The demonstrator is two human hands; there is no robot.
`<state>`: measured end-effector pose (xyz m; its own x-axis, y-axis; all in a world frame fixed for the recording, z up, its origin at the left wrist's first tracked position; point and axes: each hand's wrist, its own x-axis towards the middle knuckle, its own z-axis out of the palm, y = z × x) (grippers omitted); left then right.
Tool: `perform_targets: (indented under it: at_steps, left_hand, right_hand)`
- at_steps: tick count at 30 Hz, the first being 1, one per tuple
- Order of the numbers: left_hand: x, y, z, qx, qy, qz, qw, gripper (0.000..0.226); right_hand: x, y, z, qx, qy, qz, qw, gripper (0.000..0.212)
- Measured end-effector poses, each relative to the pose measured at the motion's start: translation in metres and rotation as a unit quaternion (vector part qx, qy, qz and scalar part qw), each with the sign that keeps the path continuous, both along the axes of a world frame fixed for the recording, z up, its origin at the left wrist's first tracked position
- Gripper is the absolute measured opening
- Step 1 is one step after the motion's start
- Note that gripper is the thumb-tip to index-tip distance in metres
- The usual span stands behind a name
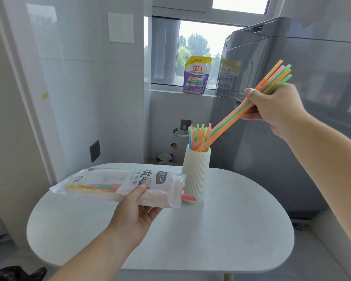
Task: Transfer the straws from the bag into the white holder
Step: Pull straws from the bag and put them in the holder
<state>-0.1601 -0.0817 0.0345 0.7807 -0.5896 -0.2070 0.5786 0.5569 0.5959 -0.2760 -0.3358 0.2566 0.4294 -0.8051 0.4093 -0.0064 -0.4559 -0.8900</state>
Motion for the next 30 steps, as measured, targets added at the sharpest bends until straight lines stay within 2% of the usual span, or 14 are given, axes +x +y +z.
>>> perform_targets:
  at_steps: [10, 19, 30]
  left_hand:
    - [0.0, -0.002, -0.004, 0.004, -0.005, -0.002, 1.0, 0.029]
    - [-0.002, -0.003, -0.003, 0.005, -0.007, -0.003, 1.0, 0.03]
    - [-0.002, -0.003, -0.003, 0.002, -0.009, 0.0, 1.0, 0.038]
  right_hand:
    - [0.011, -0.002, -0.01, -0.036, 0.013, -0.045, 0.998, 0.022]
    - [0.013, -0.004, -0.007, -0.029, 0.009, -0.055, 0.998, 0.024]
    - [0.034, 0.002, -0.004, -0.059, 0.06, -0.053, 0.995, 0.018]
